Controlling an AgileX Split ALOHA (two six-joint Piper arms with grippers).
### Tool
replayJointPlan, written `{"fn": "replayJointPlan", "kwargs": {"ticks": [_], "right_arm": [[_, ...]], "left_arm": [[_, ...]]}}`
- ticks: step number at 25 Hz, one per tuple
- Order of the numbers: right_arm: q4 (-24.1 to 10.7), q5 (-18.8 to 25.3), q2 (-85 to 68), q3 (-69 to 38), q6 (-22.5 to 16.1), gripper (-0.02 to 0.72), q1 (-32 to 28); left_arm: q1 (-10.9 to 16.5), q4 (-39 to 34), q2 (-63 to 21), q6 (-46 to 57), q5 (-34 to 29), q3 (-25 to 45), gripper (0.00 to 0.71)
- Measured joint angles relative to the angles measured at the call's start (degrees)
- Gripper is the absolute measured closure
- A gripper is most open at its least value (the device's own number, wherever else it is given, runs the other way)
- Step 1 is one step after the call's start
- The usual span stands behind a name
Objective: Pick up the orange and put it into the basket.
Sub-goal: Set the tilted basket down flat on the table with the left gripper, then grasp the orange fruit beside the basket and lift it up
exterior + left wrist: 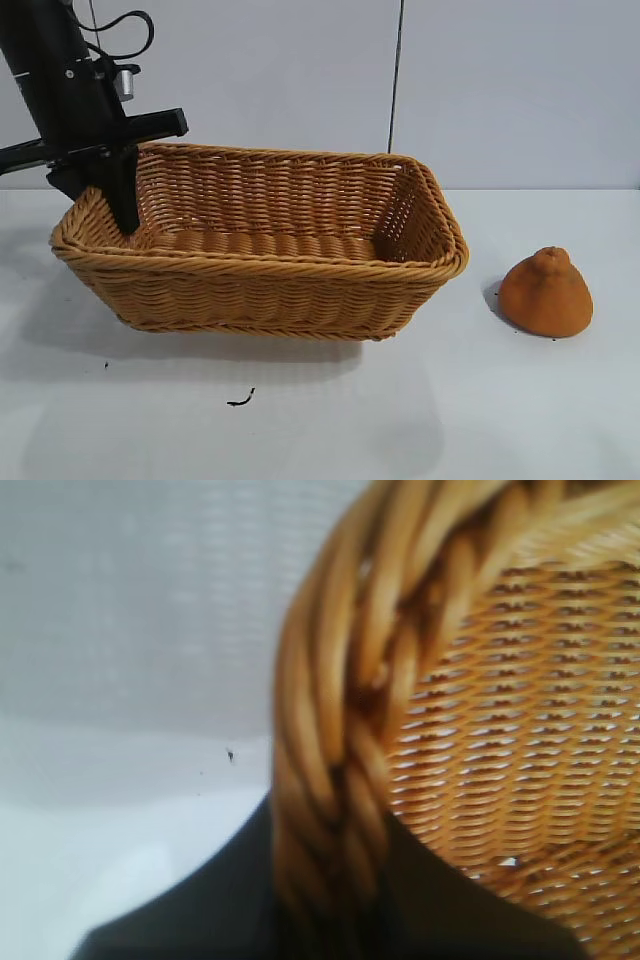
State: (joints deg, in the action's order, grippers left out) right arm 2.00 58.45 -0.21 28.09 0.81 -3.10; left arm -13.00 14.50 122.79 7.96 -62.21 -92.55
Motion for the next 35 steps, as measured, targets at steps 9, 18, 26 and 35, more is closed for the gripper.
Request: {"fn": "replayJointPlan", "kwargs": {"ticks": [9,18,26,35], "right_arm": [[0.0,0.0,0.0,0.0,0.0,0.018,0.0],[0.0,0.0,0.0,0.0,0.0,0.018,0.0],[0.0,-0.1,0.0,0.0,0.0,0.018,0.0],[0.0,-0.1,0.0,0.0,0.0,0.018,0.0]], "left_arm": [[0.1,1.3,2.8,-0.1,2.0,2.1,0.623],[0.2,2.6,2.9,-0.1,1.9,2.2,0.182],[0.2,2.6,2.2,-0.3,-0.2,2.2,0.021],[0.2,-6.3,-3.4,-1.0,-6.7,-7.6,0.016]]}}
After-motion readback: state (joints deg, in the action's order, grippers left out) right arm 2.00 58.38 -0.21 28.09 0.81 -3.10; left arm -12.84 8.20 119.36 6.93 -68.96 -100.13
